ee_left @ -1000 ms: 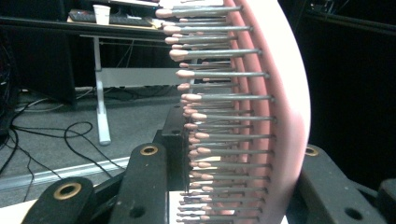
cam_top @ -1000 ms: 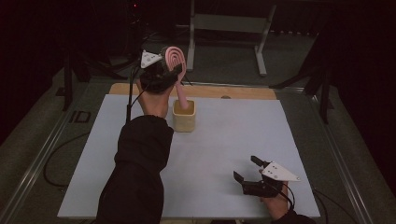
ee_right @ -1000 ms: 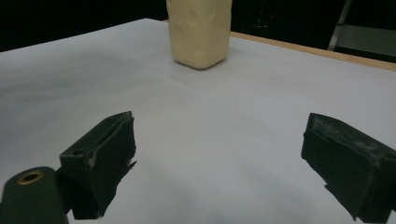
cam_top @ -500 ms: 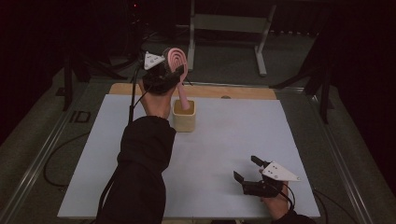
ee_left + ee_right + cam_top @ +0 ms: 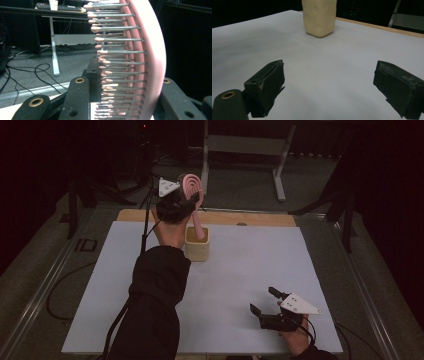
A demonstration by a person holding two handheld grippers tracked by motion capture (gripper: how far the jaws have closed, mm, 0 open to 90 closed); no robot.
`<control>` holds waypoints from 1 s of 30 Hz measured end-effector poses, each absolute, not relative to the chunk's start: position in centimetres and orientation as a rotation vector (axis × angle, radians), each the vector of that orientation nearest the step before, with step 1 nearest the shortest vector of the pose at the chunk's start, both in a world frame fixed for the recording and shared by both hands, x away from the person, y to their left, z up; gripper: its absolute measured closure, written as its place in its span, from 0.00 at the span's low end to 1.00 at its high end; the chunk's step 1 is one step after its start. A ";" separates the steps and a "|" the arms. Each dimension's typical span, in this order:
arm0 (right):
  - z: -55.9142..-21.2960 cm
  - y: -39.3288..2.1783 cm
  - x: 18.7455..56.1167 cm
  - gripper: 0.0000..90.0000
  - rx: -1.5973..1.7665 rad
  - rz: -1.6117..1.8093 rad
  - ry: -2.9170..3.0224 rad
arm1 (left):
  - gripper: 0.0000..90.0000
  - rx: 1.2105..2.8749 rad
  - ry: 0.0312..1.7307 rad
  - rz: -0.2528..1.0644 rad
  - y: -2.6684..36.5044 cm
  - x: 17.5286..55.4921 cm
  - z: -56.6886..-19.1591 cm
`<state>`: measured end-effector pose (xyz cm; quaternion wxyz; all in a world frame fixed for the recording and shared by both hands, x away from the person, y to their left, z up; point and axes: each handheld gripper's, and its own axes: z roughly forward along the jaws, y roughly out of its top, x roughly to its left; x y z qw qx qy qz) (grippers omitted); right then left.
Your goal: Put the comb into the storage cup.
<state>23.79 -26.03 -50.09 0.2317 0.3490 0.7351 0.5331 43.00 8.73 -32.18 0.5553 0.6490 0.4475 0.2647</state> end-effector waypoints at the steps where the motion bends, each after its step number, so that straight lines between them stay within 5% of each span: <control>1: -50.1 -26.0 23.8 0.11 0.958 1.466 2.021 | 0.71 1.533 1.057 0.625 8.7 43.0 -32.2; 30: -50.1 -26.0 23.8 0.11 0.955 1.468 2.026 | 0.71 1.547 1.072 0.612 8.1 43.4 -33.3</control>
